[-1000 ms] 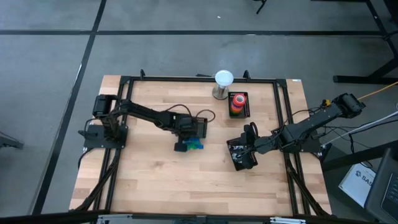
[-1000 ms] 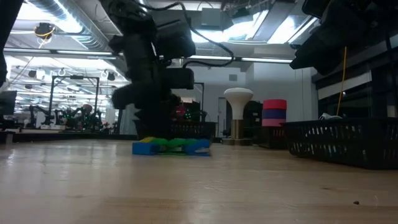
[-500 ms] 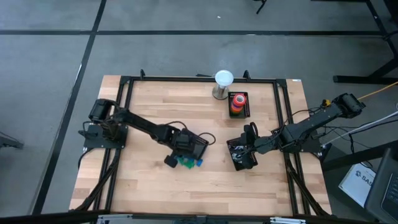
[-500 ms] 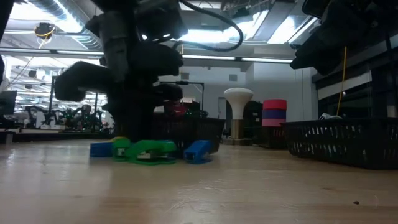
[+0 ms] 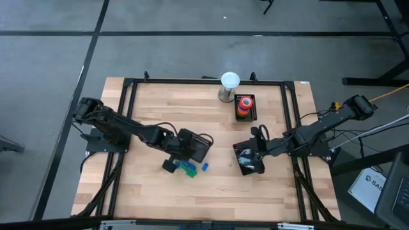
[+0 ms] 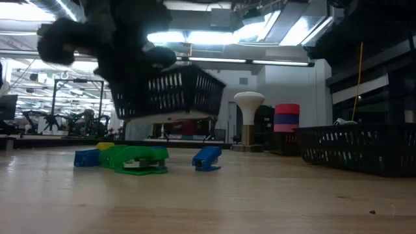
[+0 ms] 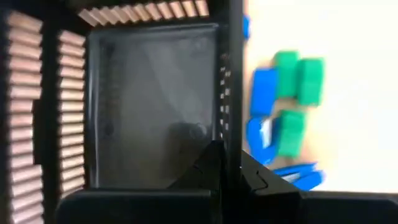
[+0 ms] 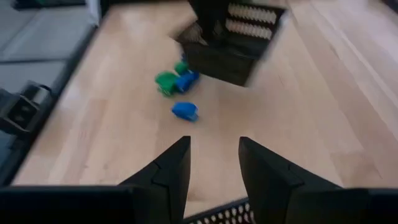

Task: Pick and place Stapler, Stapler remover, tape
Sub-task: Move the left black bin to the center of the table

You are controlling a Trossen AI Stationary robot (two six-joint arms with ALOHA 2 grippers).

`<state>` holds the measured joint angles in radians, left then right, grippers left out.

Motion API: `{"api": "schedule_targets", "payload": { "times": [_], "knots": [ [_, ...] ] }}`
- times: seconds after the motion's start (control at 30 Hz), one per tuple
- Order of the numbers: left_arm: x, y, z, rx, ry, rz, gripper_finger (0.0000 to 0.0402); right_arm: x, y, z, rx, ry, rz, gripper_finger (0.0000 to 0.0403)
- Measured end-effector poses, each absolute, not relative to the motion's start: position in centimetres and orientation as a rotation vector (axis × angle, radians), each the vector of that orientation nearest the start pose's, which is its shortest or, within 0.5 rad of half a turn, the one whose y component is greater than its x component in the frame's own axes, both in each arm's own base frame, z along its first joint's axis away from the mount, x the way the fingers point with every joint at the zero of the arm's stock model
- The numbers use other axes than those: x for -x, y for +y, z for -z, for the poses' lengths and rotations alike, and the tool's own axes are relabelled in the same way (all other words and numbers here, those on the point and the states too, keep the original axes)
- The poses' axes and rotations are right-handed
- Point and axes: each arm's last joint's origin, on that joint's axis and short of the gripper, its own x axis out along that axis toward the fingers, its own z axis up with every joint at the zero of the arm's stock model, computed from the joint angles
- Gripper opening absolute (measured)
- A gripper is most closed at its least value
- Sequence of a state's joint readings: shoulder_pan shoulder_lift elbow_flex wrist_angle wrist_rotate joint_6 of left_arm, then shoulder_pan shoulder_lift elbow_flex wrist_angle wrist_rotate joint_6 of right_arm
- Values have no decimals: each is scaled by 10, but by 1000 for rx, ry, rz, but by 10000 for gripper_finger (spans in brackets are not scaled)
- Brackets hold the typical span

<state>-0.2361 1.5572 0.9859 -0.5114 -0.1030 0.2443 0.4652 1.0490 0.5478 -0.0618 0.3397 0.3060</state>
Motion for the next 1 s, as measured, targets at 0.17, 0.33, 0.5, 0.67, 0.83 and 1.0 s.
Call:
{"api": "schedule_targets", "payload": {
  "times": [0.17, 0.33, 0.5, 0.67, 0.83, 1.0],
  "knots": [
    [-292, -55, -184, -447, 1058, 214, 3, -169, 77, -202, -169, 374, -144, 140],
    [-298, -48, -168, -482, 1039, 213, 3, -143, 67, -179, -269, 149, -310, 140],
    [-304, -43, -154, -506, 1071, 226, 3, -126, 59, -160, -289, 88, -327, 140],
    [-311, -40, -142, -515, 1075, 224, 3, -124, 58, -161, -230, 80, -335, 140],
    [-313, -38, -139, -512, 1068, 218, 4, -122, 58, -164, -113, 43, -400, 140],
    [-314, -38, -139, -512, 1065, 218, 12, -118, 50, -162, -14, 57, -386, 140]
  ]
}}
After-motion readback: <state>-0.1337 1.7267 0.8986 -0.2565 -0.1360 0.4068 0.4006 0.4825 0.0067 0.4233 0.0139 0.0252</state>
